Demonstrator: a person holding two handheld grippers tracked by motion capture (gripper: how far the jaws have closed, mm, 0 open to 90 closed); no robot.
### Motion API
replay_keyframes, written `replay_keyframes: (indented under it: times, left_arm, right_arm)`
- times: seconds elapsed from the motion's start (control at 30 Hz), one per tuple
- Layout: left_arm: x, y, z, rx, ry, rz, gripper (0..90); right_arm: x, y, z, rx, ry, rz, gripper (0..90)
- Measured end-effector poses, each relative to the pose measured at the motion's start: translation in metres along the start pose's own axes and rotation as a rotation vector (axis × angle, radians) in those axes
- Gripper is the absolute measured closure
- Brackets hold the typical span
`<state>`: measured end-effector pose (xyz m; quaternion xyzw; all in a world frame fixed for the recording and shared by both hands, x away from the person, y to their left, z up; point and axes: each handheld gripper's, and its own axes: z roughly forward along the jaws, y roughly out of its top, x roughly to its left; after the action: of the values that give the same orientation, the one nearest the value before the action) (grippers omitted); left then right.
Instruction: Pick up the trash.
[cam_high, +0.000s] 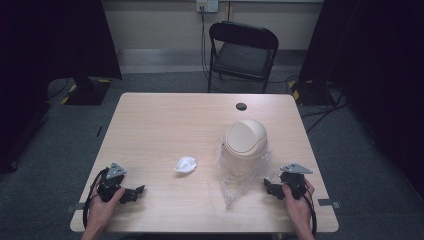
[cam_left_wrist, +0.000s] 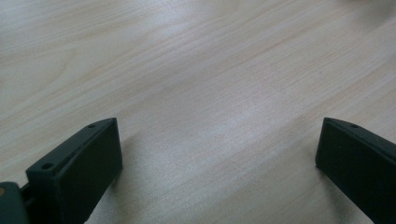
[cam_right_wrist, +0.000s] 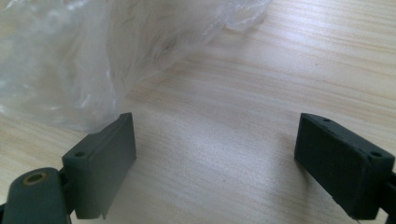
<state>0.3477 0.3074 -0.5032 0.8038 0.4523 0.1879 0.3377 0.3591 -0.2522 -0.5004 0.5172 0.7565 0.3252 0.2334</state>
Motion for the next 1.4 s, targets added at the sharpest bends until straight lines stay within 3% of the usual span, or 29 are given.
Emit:
replay_keyframes:
  times: [0.2, 0.27, 0.4, 0.5, 0.57, 0.7, 0.77, 0.8, 1.0, 1.03, 1.07, 1.1, 1.3, 1.4]
  left_arm:
    - [0.001, 0.002, -0.002, 0.012, 0.011, -0.021, 5.2]
    - [0.002, 0.002, -0.004, 0.016, 0.027, -0.016, 8.9]
    - [0.002, 0.001, -0.007, 0.002, 0.037, -0.046, 17.6]
    - [0.001, 0.004, -0.010, 0.011, 0.014, -0.063, 18.3]
    - [-0.002, 0.008, -0.012, -0.004, -0.032, -0.071, 19.1]
    - [-0.008, 0.015, -0.016, -0.026, -0.052, -0.061, 20.2]
    - [-0.010, 0.021, -0.019, -0.043, -0.101, -0.067, 24.0]
    - [-0.012, 0.027, -0.021, -0.069, -0.143, -0.058, 24.4]
    - [-0.018, 0.042, -0.021, -0.092, -0.137, -0.042, 22.5]
    - [-0.021, 0.051, -0.017, -0.084, -0.197, -0.043, 21.5]
    - [-0.021, 0.051, -0.017, -0.084, -0.197, -0.043, 21.1]
    - [-0.026, 0.060, -0.014, -0.076, -0.224, -0.018, 21.1]
    - [-0.041, 0.086, -0.006, -0.083, -0.206, 0.025, 20.8]
    - [-0.046, 0.092, -0.005, -0.082, -0.177, 0.047, 21.1]
  right_arm:
    - [0.000, 0.000, 0.000, 0.000, 0.000, -0.001, 11.9]
    - [0.000, 0.000, 0.000, 0.000, 0.002, -0.004, 11.9]
    - [0.000, 0.000, 0.000, 0.000, 0.002, -0.004, 11.9]
    - [0.000, 0.000, 0.000, 0.000, 0.002, -0.004, 11.9]
    - [0.000, 0.000, 0.000, 0.000, 0.002, -0.004, 11.9]
    - [0.000, 0.000, 0.000, 0.001, 0.002, -0.003, 11.9]
    - [0.000, 0.000, 0.000, 0.001, 0.002, -0.004, 11.9]
    - [0.000, 0.000, 0.000, 0.000, 0.002, -0.003, 11.9]
    - [0.000, 0.000, 0.000, 0.000, 0.002, -0.004, 11.9]
    - [0.000, 0.000, 0.000, 0.000, 0.002, -0.004, 11.9]
    - [0.000, 0.000, 0.000, 0.000, 0.002, -0.004, 11.9]
    - [0.000, 0.000, 0.000, 0.000, 0.002, -0.004, 11.9]
    - [0.000, 0.000, 0.000, 0.000, 0.003, -0.004, 11.9]
    - [0.000, 0.000, 0.000, 0.000, 0.002, -0.004, 11.9]
